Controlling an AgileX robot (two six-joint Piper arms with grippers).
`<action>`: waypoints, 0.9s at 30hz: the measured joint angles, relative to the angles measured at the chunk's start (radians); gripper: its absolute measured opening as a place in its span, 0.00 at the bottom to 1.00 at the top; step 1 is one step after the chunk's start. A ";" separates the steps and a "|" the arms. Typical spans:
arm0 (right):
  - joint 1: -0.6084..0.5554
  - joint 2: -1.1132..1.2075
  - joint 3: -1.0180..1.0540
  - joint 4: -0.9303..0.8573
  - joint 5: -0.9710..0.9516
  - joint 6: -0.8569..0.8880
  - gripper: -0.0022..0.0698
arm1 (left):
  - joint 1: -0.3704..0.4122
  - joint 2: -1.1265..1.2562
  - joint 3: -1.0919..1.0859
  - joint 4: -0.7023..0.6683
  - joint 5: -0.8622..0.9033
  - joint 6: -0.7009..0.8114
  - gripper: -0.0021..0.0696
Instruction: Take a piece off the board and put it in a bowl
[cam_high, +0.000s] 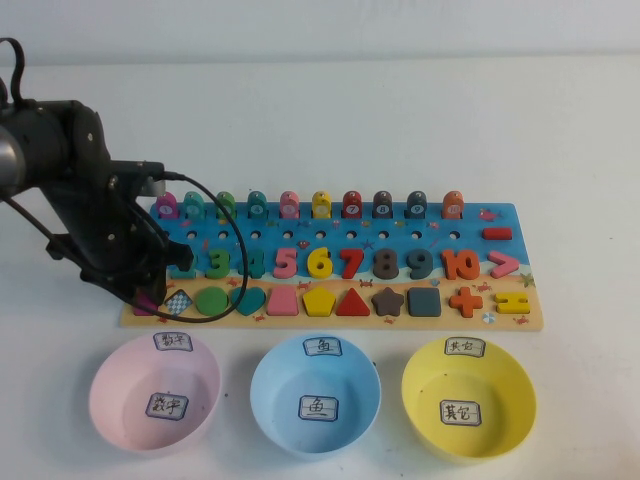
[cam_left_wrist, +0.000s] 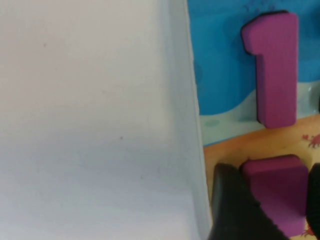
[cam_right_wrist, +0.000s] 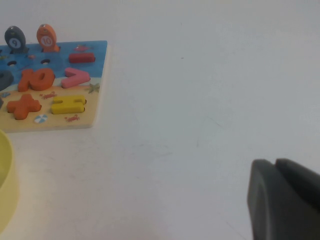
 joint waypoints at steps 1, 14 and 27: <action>0.000 0.000 0.000 0.000 0.000 0.000 0.01 | 0.000 0.000 0.000 0.002 0.000 -0.002 0.39; 0.000 0.000 0.000 0.000 0.000 0.000 0.01 | -0.011 0.001 -0.004 0.003 0.009 -0.026 0.29; 0.000 0.000 0.000 0.000 0.000 0.000 0.01 | -0.018 -0.013 -0.065 -0.003 0.117 -0.036 0.29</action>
